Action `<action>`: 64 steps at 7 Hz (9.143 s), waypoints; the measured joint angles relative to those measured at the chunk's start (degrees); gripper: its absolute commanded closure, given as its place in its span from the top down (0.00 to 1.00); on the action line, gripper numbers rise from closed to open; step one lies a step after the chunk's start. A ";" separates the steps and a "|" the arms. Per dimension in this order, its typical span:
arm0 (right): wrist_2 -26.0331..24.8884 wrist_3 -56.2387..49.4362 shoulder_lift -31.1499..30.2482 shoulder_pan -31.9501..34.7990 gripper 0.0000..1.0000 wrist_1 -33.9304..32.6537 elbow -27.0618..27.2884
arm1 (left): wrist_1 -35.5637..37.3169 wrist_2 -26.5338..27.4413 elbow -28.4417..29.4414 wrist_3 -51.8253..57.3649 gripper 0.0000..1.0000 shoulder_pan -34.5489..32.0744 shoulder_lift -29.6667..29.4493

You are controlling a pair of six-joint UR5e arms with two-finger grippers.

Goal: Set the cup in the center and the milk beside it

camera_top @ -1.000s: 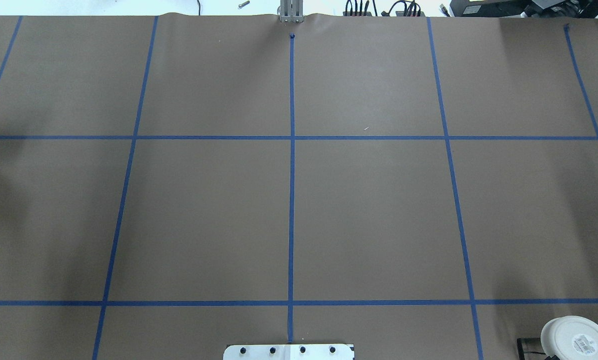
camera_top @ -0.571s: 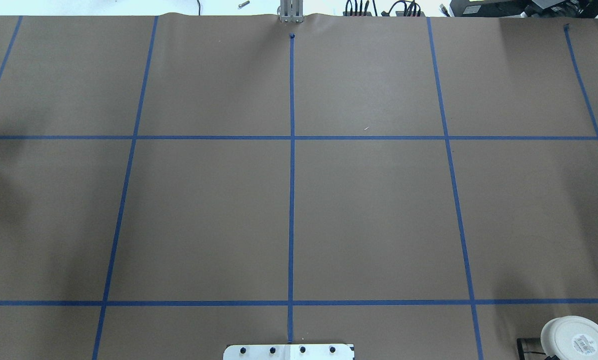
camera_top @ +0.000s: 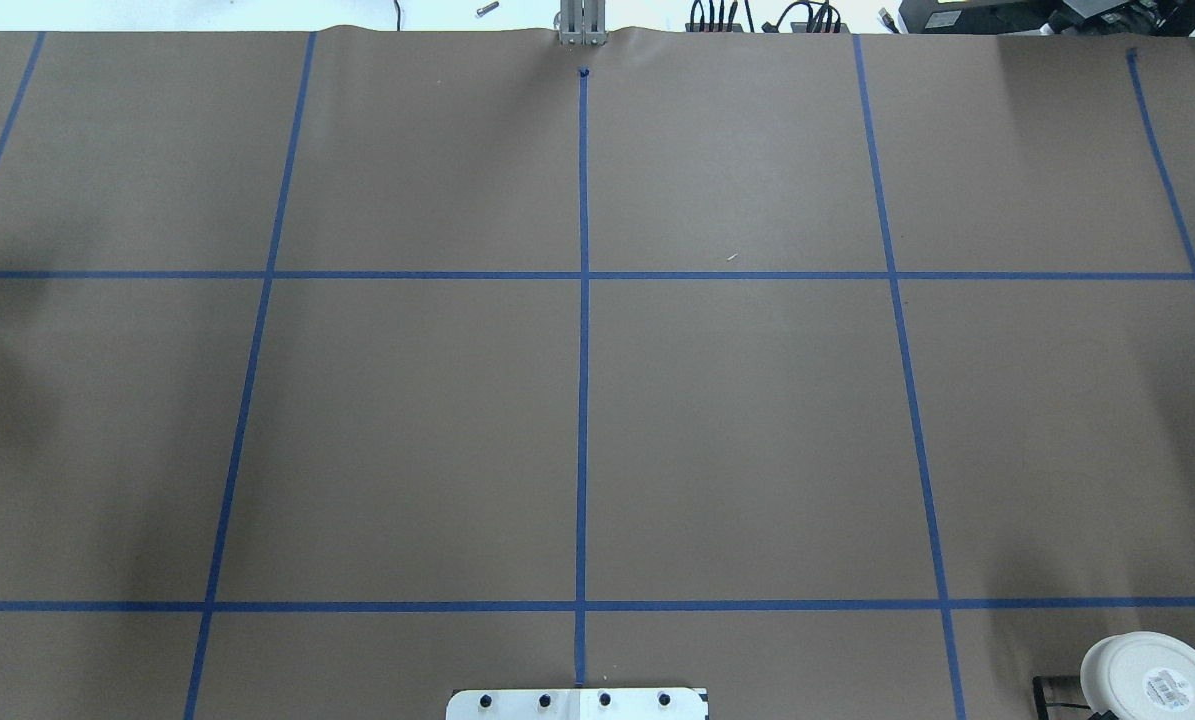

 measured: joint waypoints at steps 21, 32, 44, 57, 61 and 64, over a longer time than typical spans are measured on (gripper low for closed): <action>-25.65 76.69 57.38 -53.85 0.00 -28.10 3.65 | -0.41 -0.09 0.62 -4.01 0.98 0.02 0.09; -24.16 82.25 62.39 -54.66 1.00 -30.33 4.32 | -0.31 -0.11 0.60 -4.20 0.99 0.11 0.35; 0.81 -10.51 1.49 6.22 1.00 -31.84 19.22 | 0.17 -1.95 0.94 -16.57 0.99 7.03 2.11; -0.01 -11.78 -0.98 7.02 1.00 -29.78 18.92 | -8.90 2.68 9.64 -16.34 0.00 14.74 0.85; -0.10 -11.84 -1.69 7.02 1.00 -29.74 18.91 | -1.19 -1.30 -0.93 -20.70 0.00 14.67 0.88; -0.10 -11.84 -3.34 7.03 1.00 -29.74 18.78 | 2.92 0.01 -11.70 -35.53 0.00 21.06 0.12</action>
